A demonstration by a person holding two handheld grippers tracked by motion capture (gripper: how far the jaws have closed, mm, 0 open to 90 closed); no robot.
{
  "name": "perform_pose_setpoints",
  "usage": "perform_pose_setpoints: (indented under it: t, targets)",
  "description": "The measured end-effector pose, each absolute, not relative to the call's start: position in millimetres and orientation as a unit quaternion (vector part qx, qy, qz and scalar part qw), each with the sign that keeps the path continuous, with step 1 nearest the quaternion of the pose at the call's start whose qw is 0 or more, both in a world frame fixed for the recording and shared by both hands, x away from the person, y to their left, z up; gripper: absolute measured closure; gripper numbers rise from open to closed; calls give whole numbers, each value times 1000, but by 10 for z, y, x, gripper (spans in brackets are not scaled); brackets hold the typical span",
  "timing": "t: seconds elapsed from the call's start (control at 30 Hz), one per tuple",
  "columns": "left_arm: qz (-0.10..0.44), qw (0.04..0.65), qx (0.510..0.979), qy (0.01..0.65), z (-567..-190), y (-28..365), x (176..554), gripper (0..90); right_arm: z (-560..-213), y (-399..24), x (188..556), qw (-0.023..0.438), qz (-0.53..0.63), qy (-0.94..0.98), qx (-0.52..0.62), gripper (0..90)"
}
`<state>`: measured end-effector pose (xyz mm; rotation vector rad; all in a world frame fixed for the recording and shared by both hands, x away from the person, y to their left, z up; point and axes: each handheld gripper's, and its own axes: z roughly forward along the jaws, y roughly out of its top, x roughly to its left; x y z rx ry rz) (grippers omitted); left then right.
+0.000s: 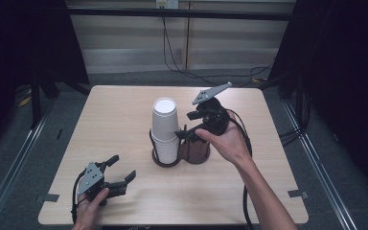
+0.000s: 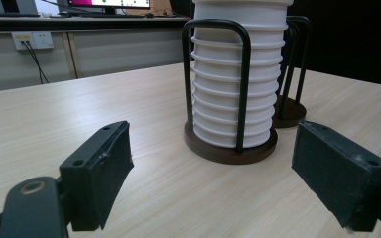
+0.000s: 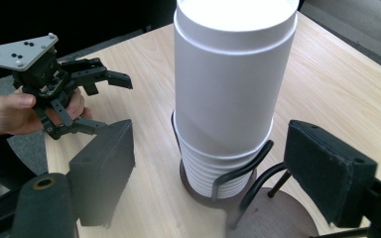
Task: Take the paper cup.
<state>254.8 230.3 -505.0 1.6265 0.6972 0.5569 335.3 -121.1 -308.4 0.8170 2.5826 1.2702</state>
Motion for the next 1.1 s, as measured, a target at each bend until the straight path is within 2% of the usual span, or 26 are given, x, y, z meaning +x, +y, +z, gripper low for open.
perform_pose_setpoints:
  t: [0.3,1.1]
  targets:
    - [244,599,703,297,-5048,2314,2556,156,-2984,-1166,3516,52,382,881,275,156]
    - [244,603,699,298,-5053,2312,2551,156,-2739,-788,3806,23,291,920,263,174]
